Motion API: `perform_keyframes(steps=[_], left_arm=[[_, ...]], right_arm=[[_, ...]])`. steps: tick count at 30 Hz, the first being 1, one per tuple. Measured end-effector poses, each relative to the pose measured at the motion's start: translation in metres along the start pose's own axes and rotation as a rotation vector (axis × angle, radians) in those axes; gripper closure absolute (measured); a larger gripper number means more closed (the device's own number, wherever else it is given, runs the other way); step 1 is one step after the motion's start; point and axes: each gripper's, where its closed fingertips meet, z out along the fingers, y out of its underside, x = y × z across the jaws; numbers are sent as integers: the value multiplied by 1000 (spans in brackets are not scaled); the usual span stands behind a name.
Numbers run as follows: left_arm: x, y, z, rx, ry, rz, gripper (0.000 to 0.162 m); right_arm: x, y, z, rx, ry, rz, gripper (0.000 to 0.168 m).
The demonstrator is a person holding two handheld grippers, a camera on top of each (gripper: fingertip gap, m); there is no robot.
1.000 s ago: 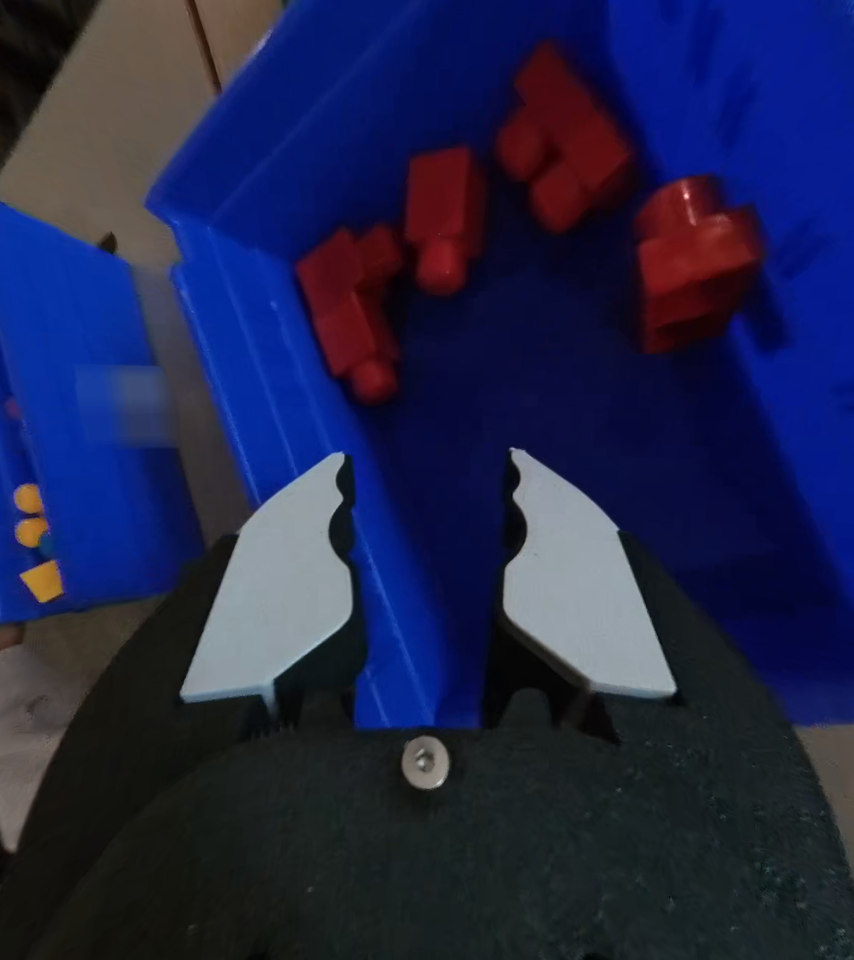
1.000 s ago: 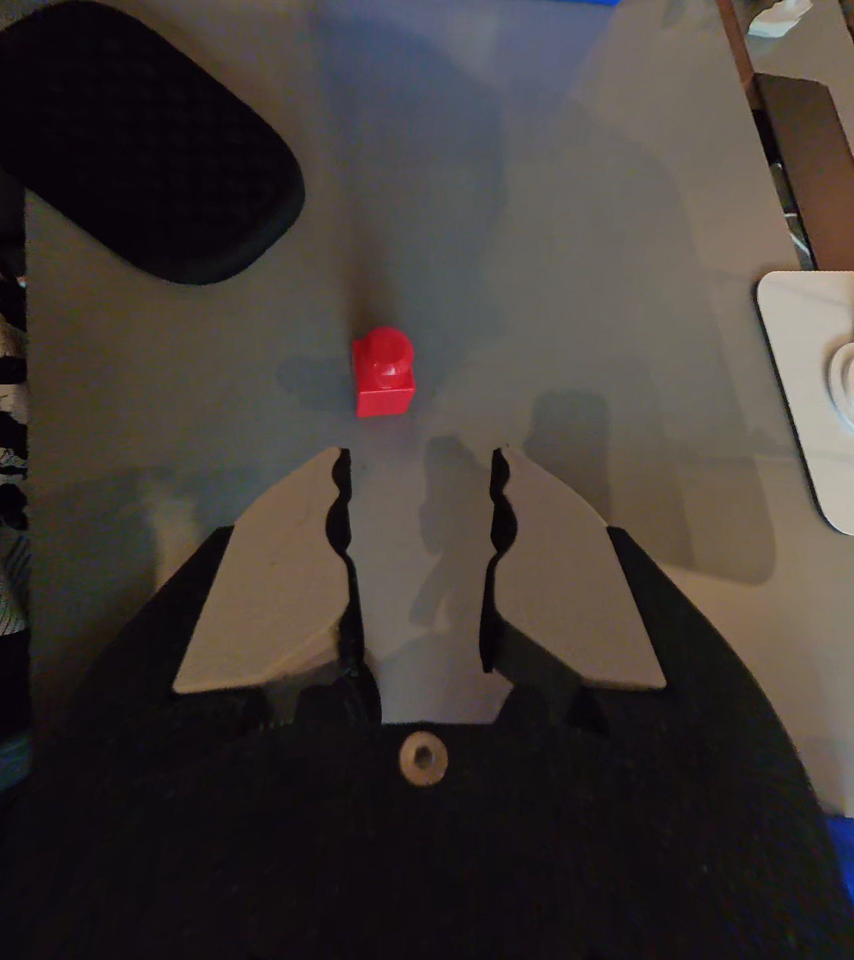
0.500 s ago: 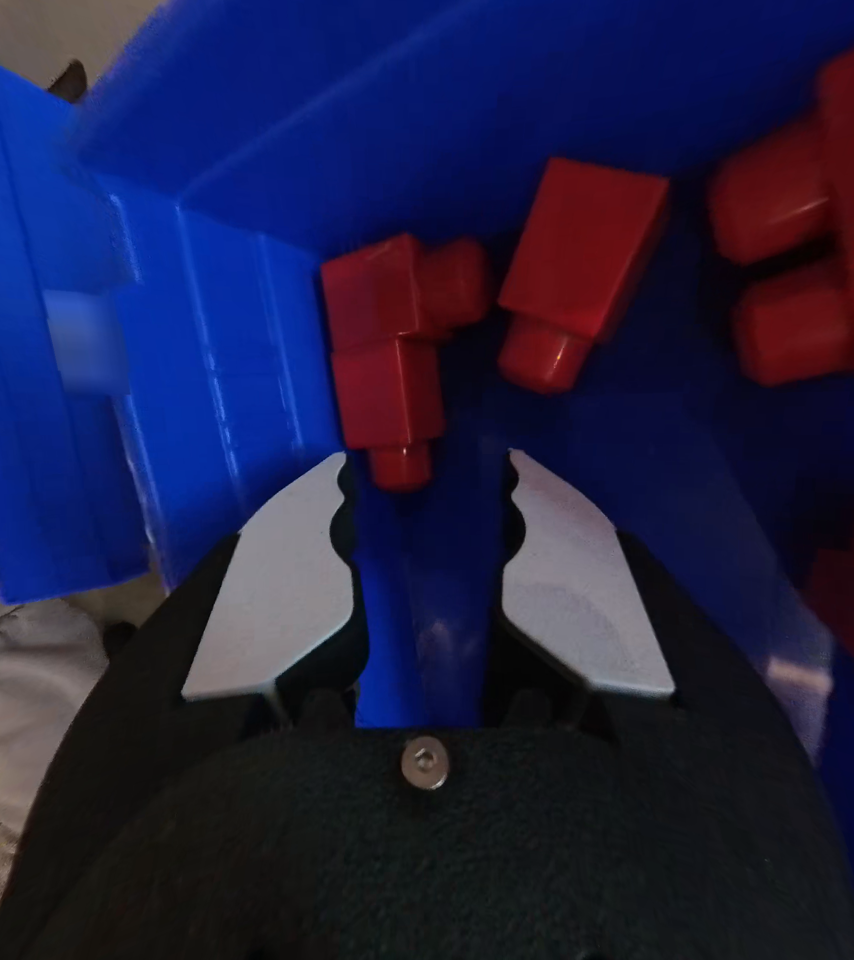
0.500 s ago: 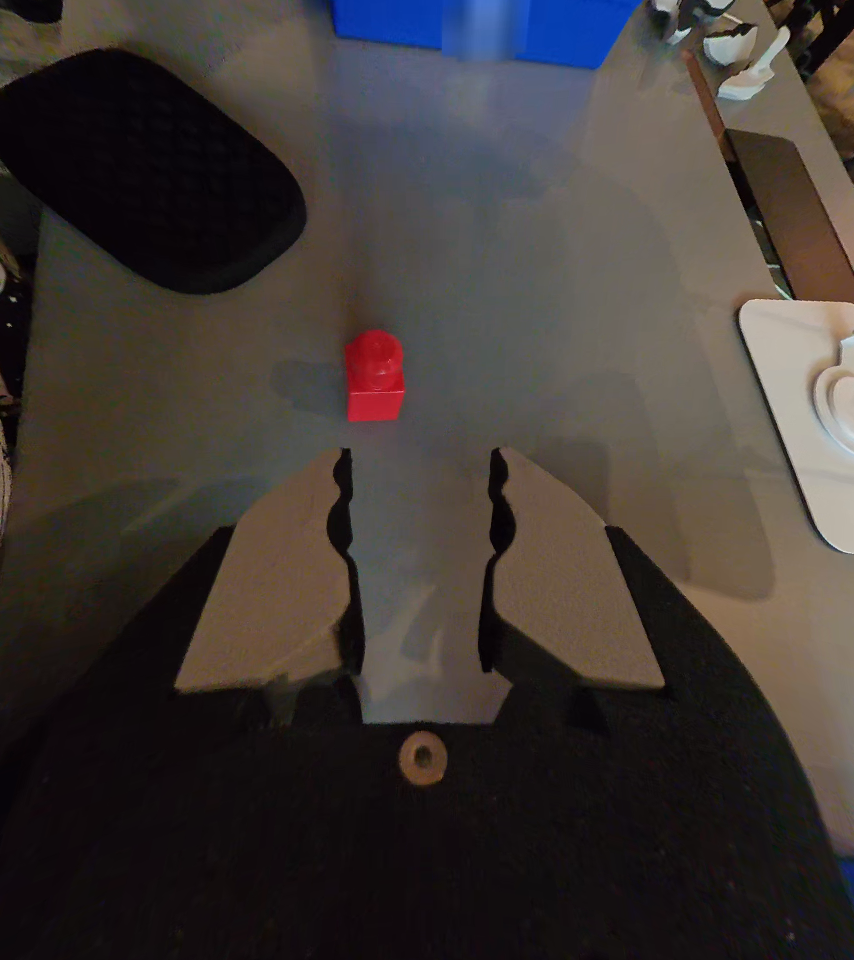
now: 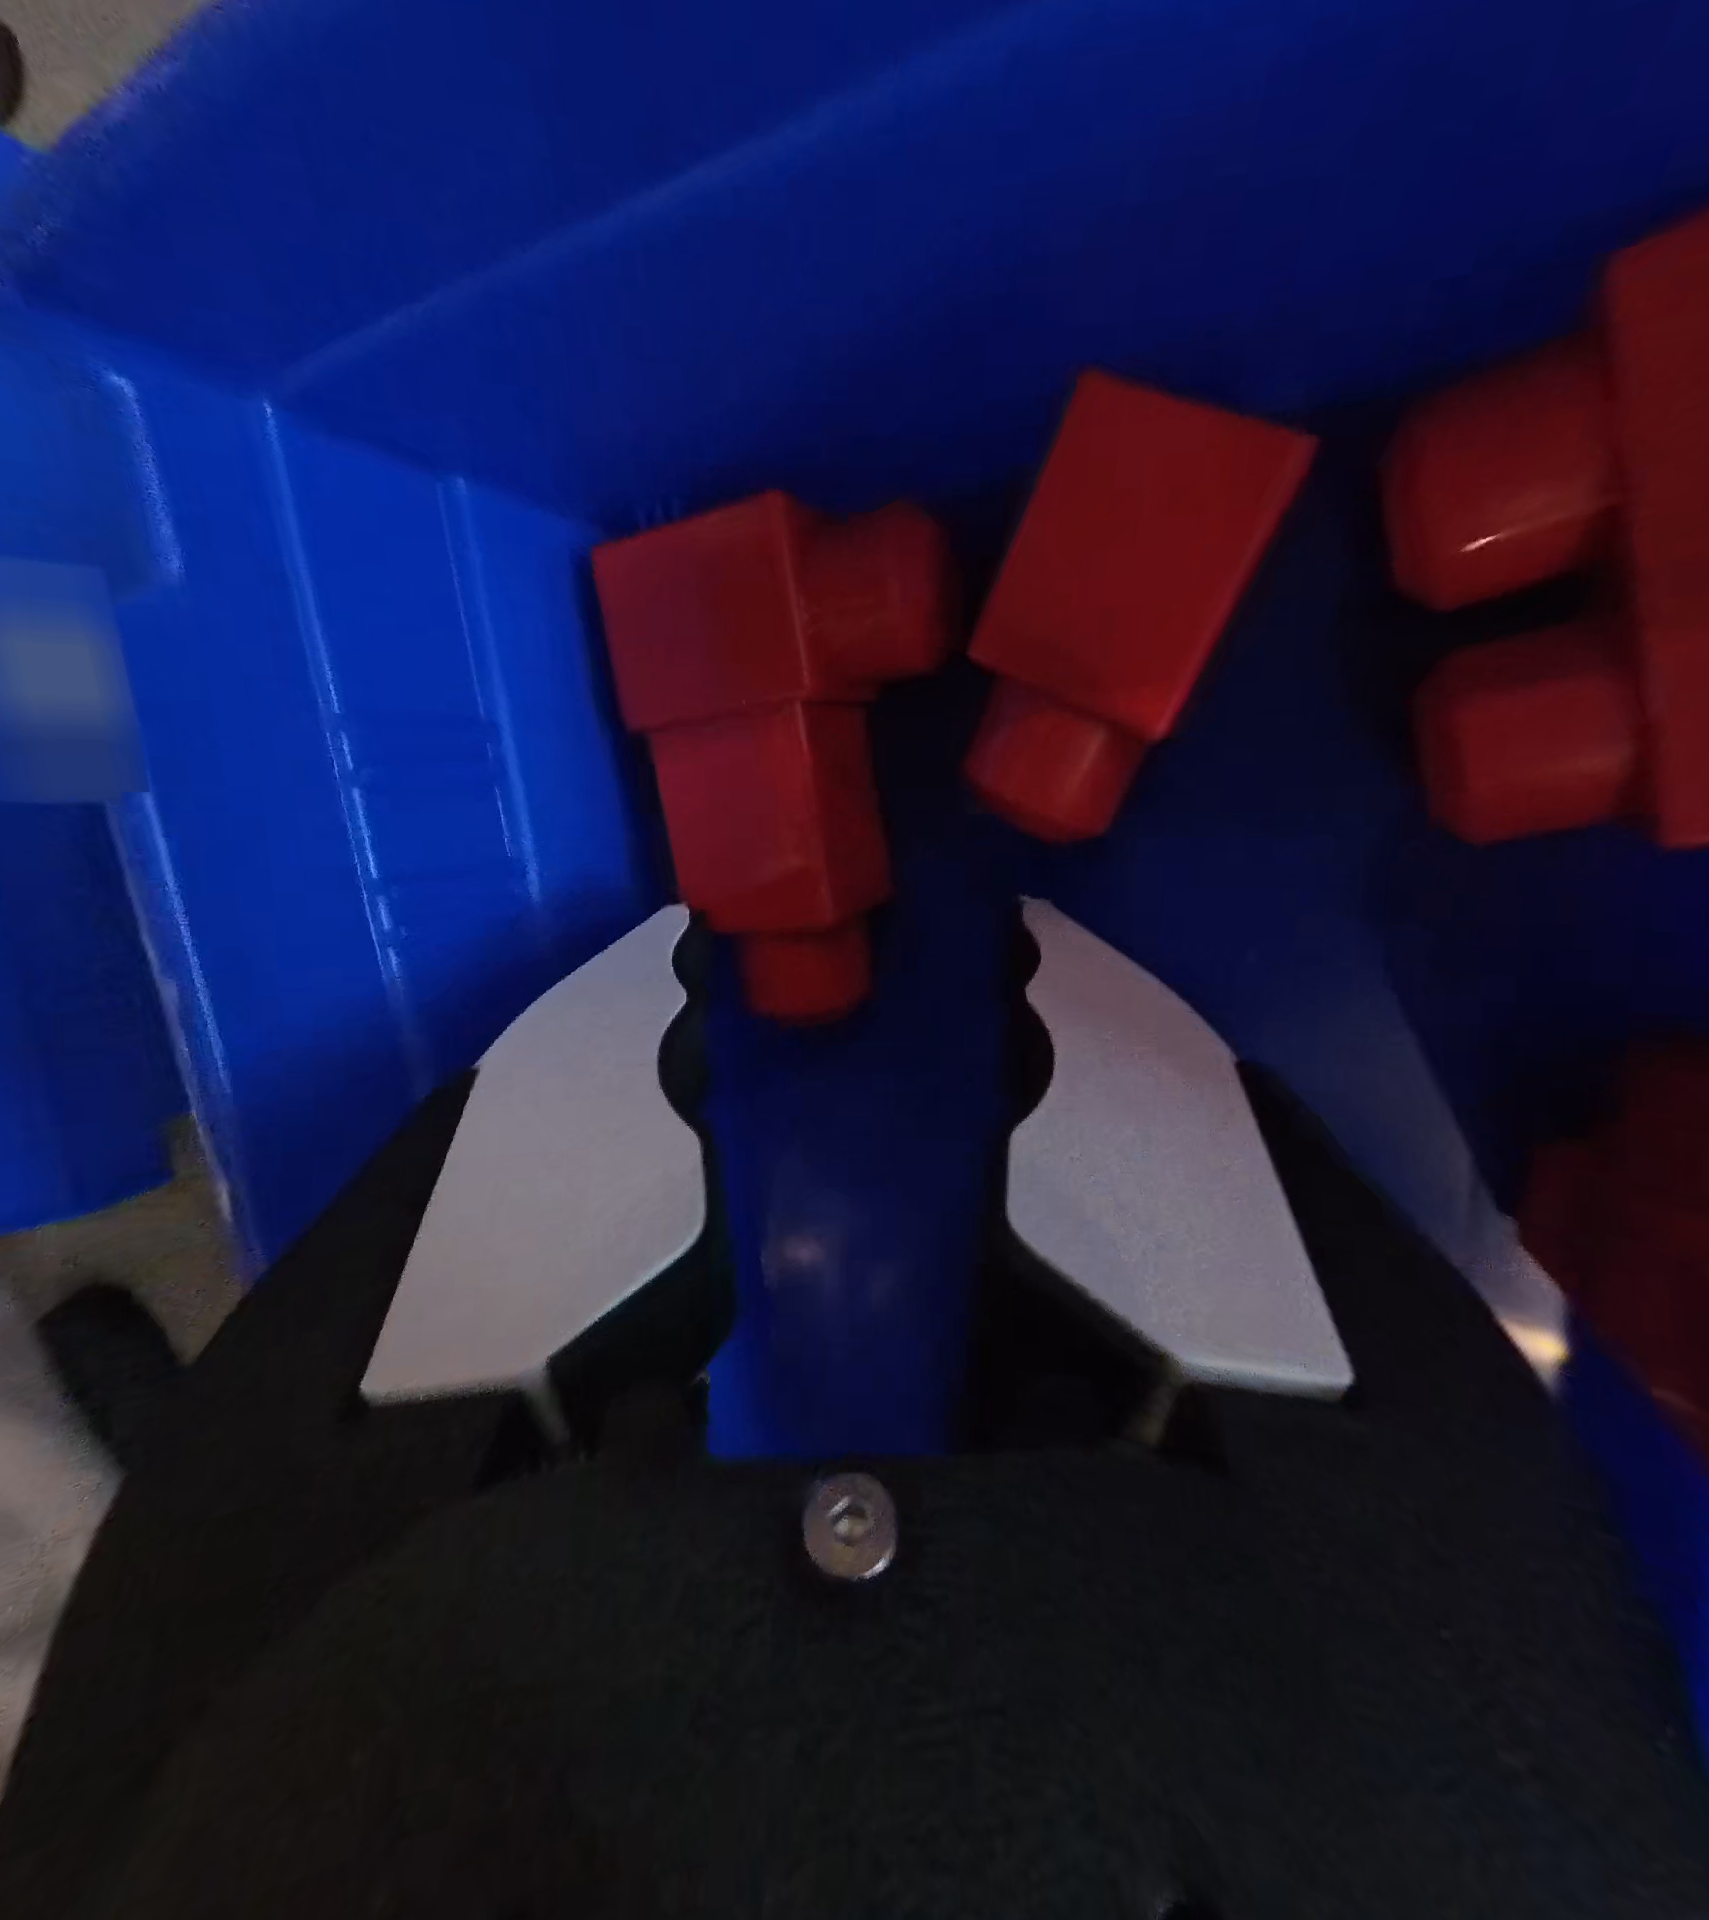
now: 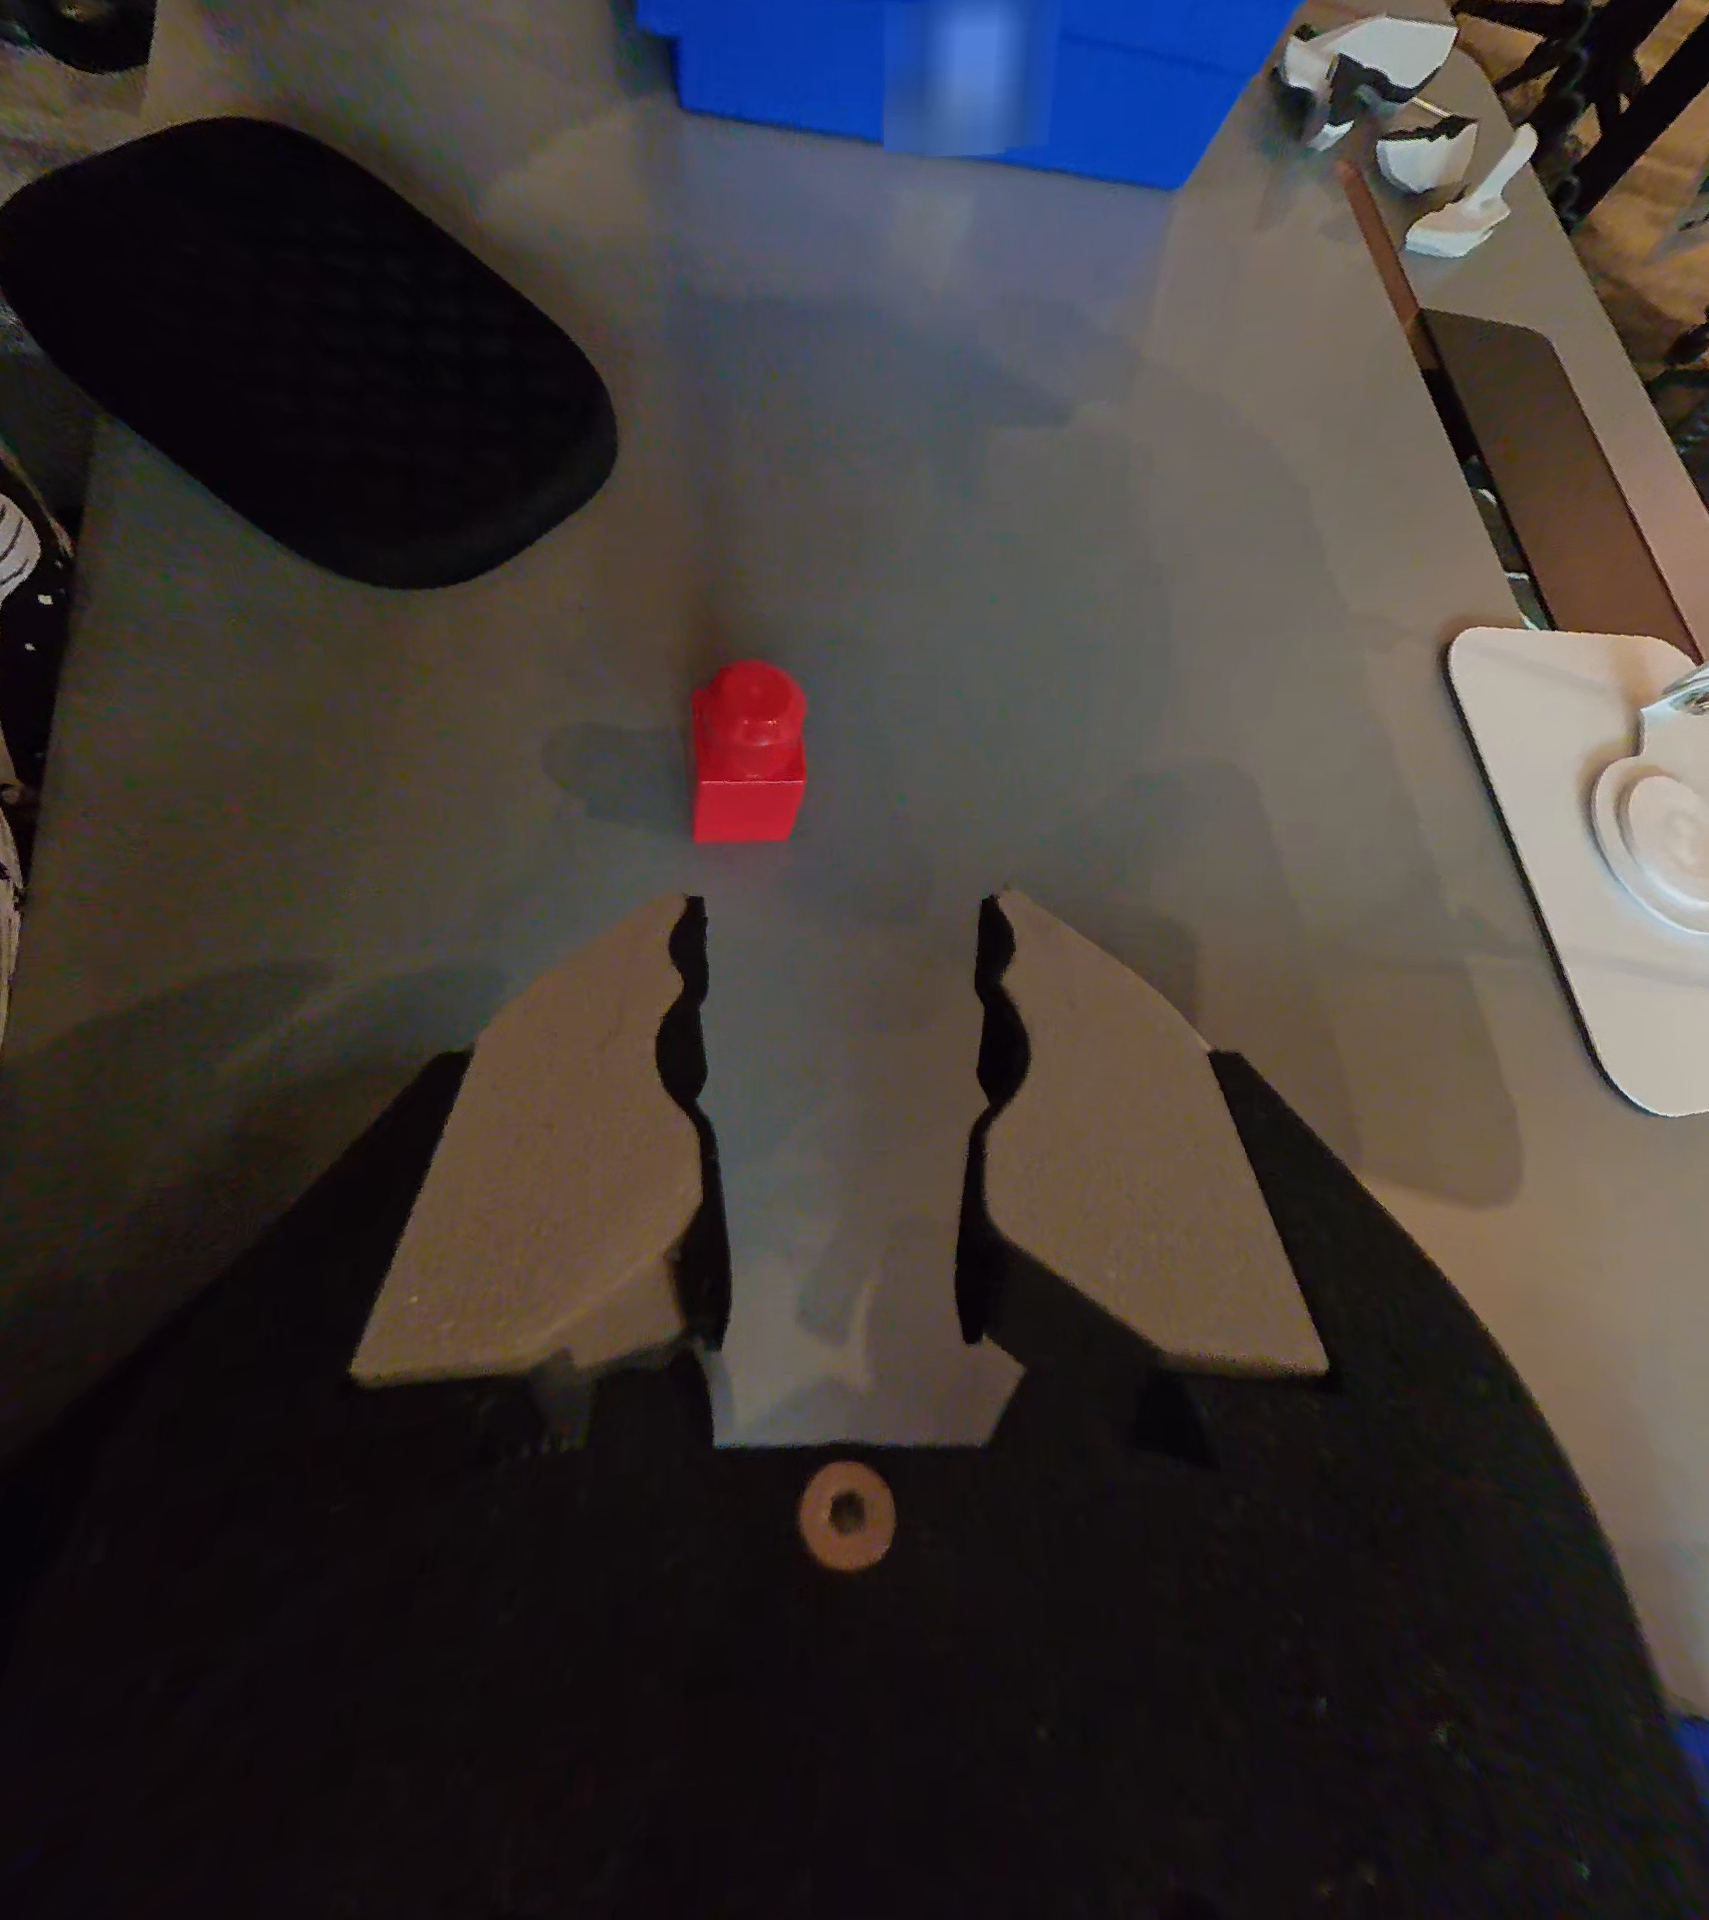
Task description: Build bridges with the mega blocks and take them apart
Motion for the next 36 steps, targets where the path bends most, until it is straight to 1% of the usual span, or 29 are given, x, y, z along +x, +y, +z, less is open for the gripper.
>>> perform_keyframes(steps=[2, 5, 7, 9, 13, 14, 16, 18, 22, 25, 27, 33, 36], left_arm=[[-2, -4, -7, 37, 29, -42, 108], [-15, -5, -11, 54, 4, -73, 111], [-14, -3, -8, 41, 15, -81, 111], [-16, 0, -3, 17, -9, -63, 111], [-7, 3, 9, -15, 5, -61, 109], [-5, 4, 11, -16, 8, -62, 108], [-2, 1, 8, 6, 39, -81, 116], [-4, -3, 4, 35, 62, -127, 115], [-9, 1, 9, 15, 25, -129, 111], [-7, 0, 15, 17, -9, -148, 112], [-5, -6, 17, 51, -19, -174, 119], [-5, -9, 19, 95, 2, -228, 121], [2, -10, 12, 133, 59, -218, 122]], right_arm=[[2, 0, -1, 3, 7, 2, 119], [3, -2, -2, 10, 11, 1, 119], [2, -2, -1, 9, 8, -3, 119], [1, -2, 0, 7, 6, -10, 119], [2, -2, 0, 10, 5, -11, 119], [2, -2, -1, 7, 6, -11, 119], [3, 0, -2, 3, 11, -11, 119], [5, 1, -4, 0, 14, -9, 119], [6, 1, -4, 3, 18, -7, 119], [4, 1, -1, 0, 11, -12, 119], [3, 1, 0, -2, 5, -16, 119], [3, 1, -1, -4, 5, -22, 119], [4, 1, -2, -5, 7, -18, 119]])
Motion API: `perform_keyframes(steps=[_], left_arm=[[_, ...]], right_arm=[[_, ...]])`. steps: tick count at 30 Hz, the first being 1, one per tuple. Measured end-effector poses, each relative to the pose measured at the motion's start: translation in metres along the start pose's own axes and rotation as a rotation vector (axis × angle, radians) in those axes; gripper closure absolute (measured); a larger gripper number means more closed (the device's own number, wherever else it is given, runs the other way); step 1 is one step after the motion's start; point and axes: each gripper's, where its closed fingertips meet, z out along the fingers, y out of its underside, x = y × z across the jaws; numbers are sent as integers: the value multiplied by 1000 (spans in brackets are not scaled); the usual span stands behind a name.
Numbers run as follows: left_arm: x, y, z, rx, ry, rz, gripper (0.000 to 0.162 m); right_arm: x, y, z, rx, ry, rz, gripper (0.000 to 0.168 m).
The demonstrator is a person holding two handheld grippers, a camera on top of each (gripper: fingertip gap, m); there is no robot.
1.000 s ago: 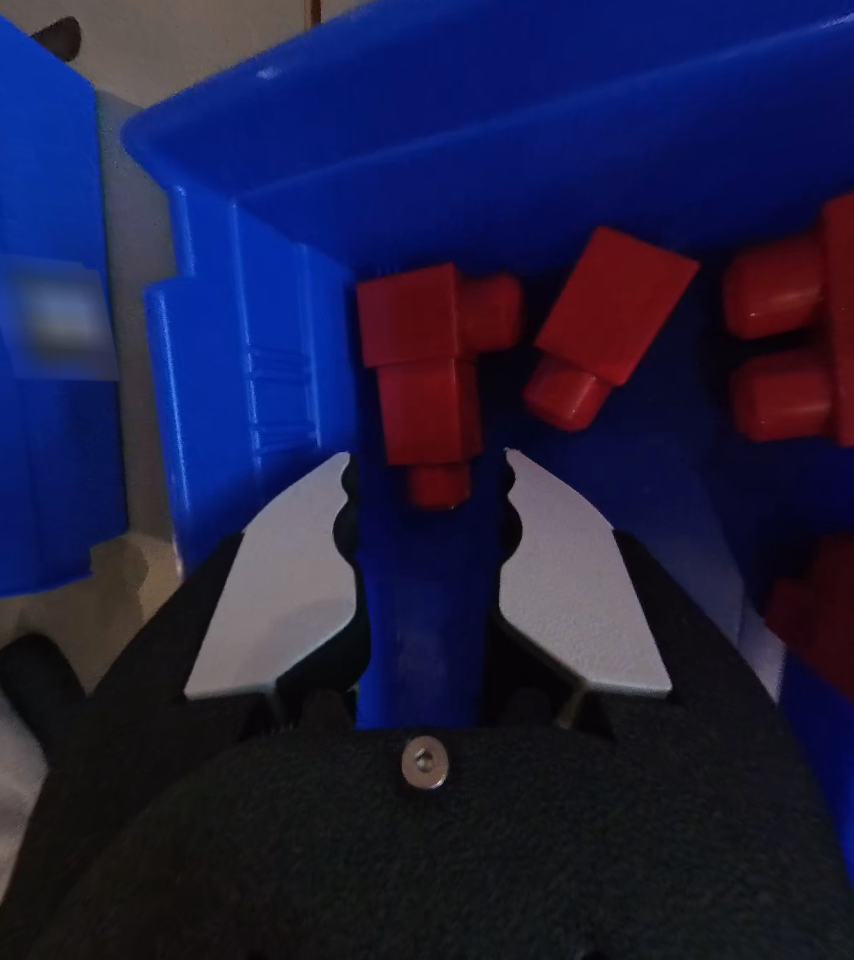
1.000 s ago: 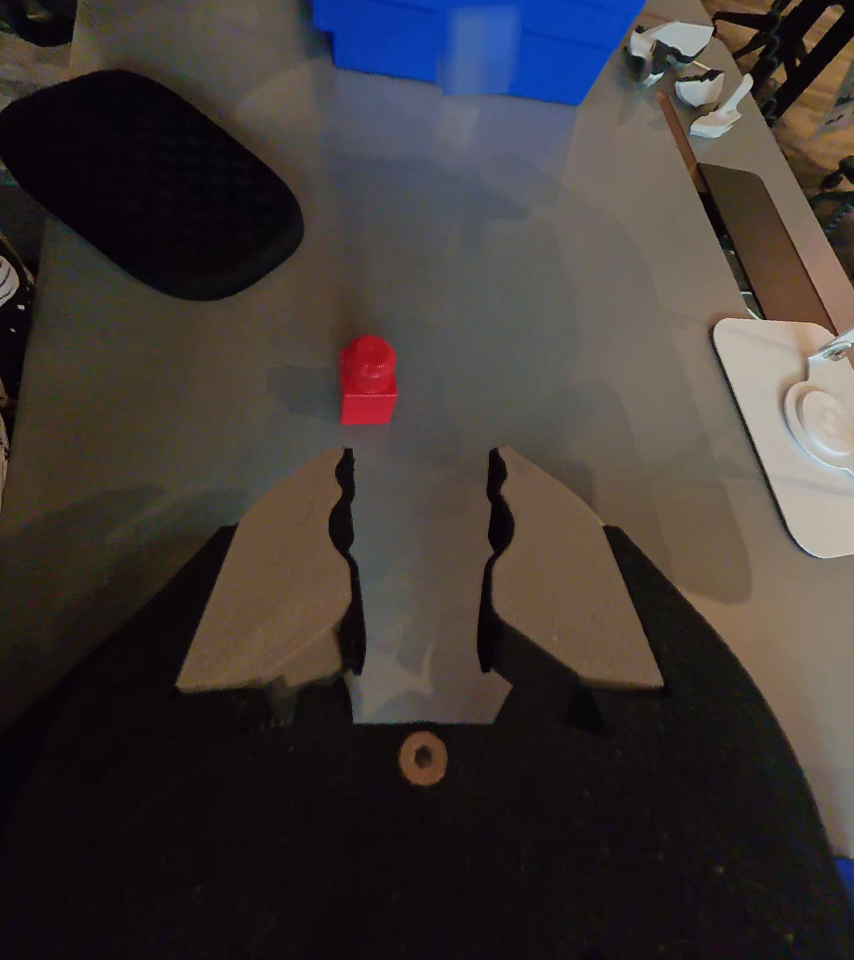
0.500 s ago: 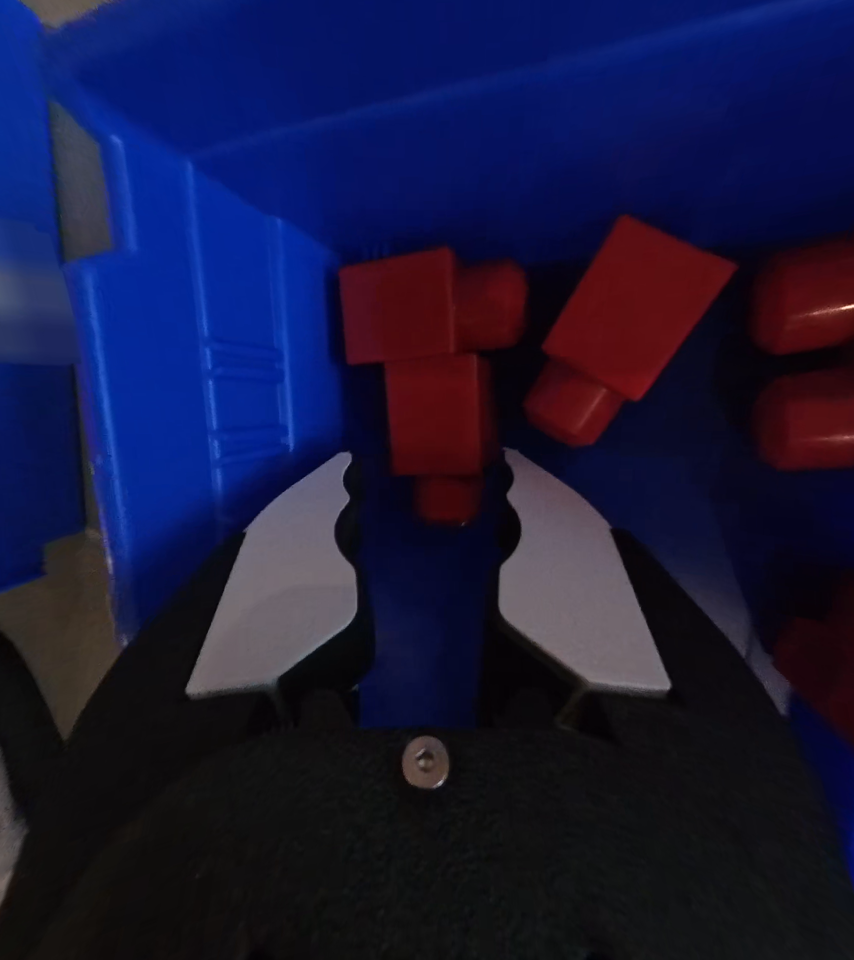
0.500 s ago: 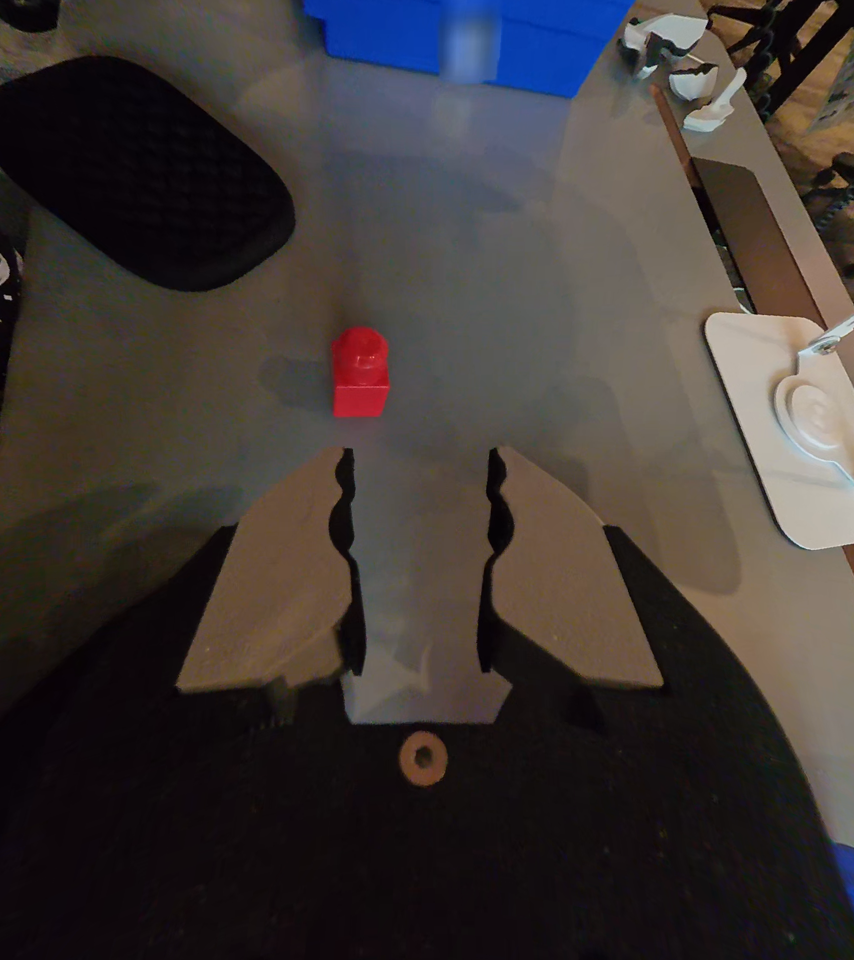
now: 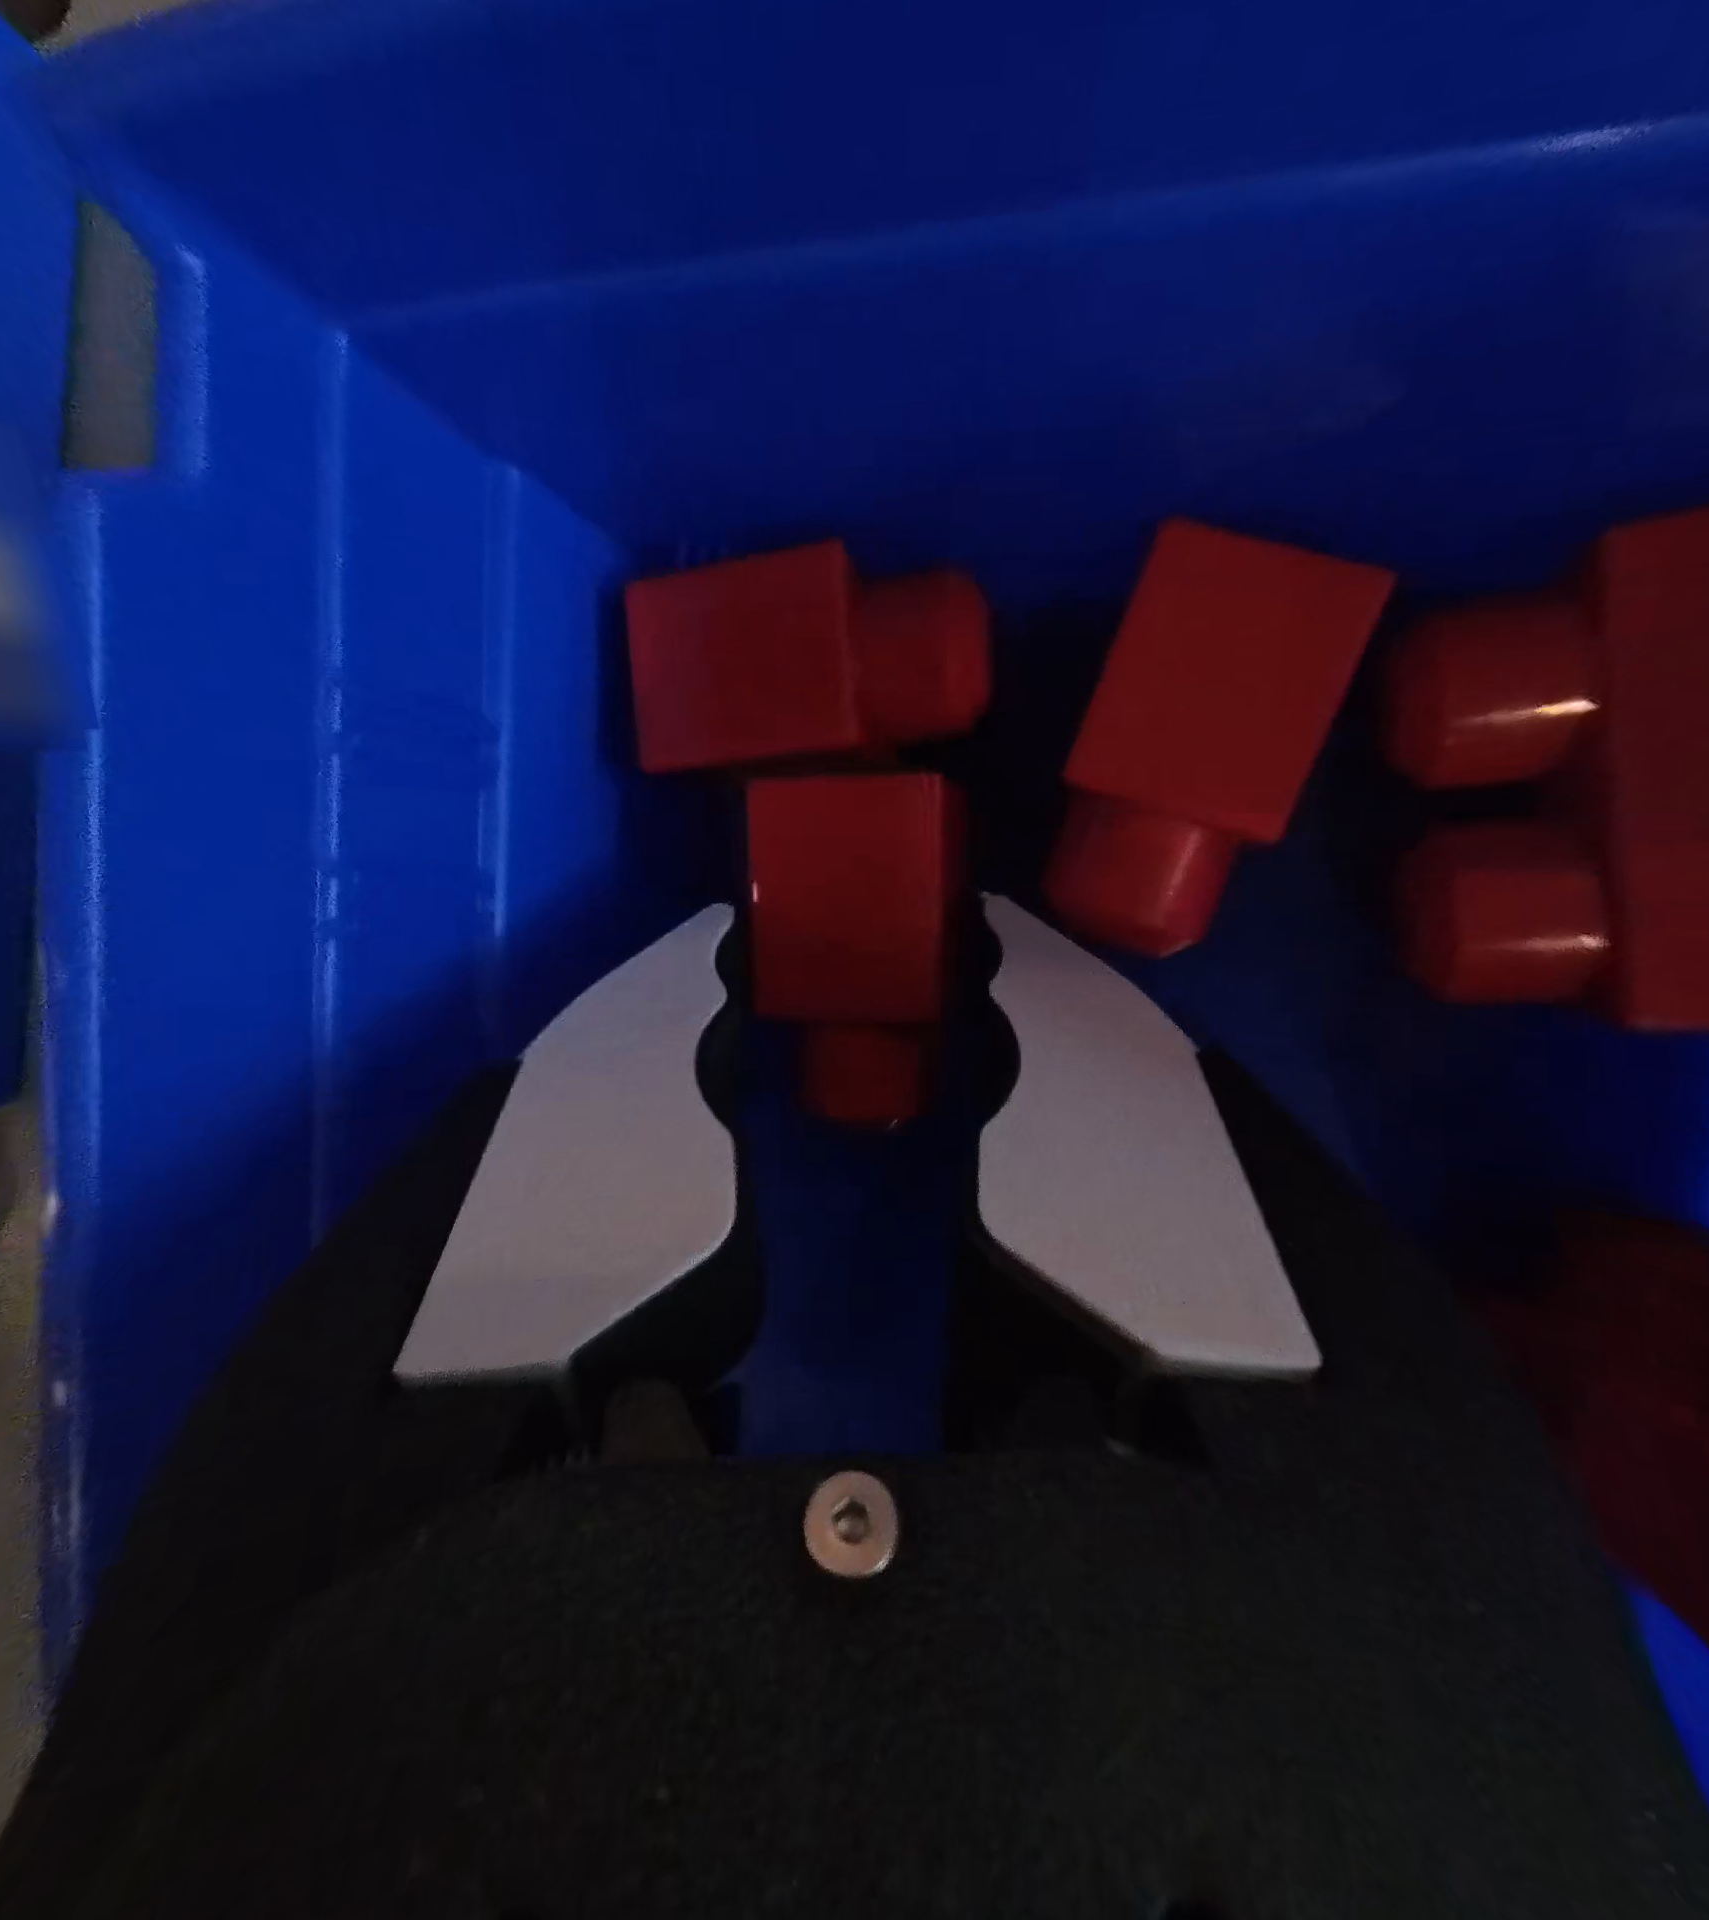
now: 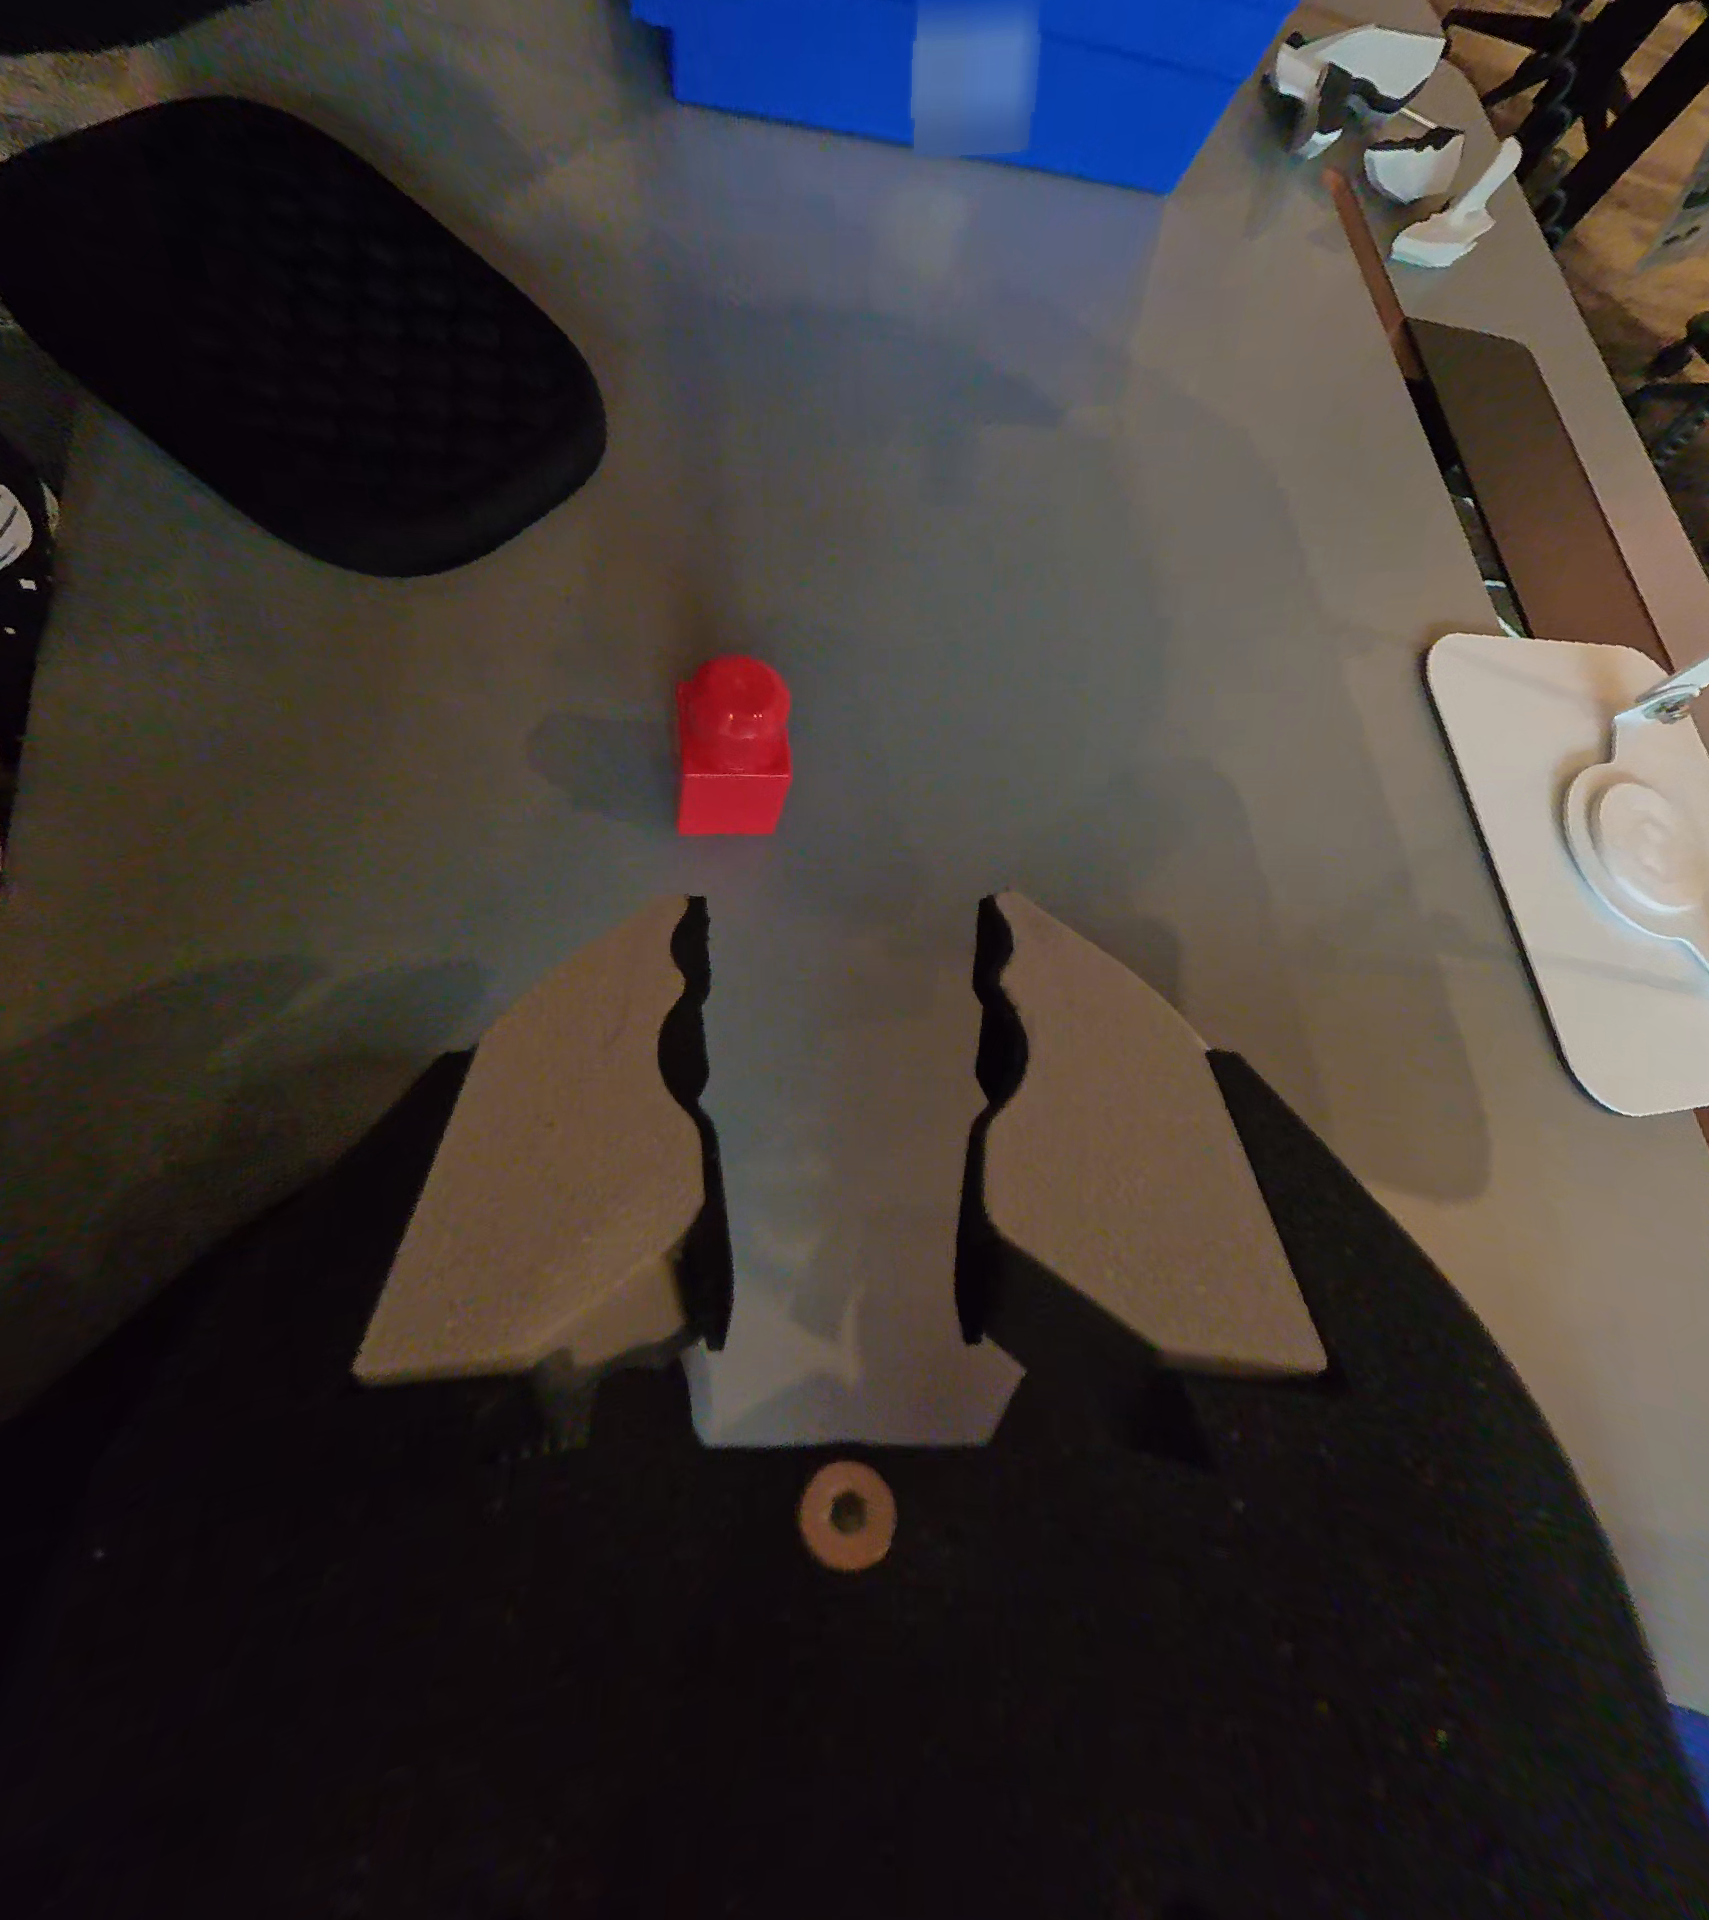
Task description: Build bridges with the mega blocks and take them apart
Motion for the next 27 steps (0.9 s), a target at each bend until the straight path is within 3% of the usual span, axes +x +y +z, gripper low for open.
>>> perform_keyframes(steps=[7, 14, 21, 27], left_arm=[[17, -4, -56, 178, 83, 153, 123], [78, 0, -159, 388, 244, 390, 123], [198, 51, -259, 532, 580, 687, 124], [280, 111, -318, 591, 833, 881, 124]], right_arm=[[-6, -9, 2, 3, -23, -28, 120], [-17, -42, 19, 52, -88, -104, 120], [-31, -94, 46, 162, -162, -148, 115], [-38, -138, 62, 277, -202, -106, 115]])
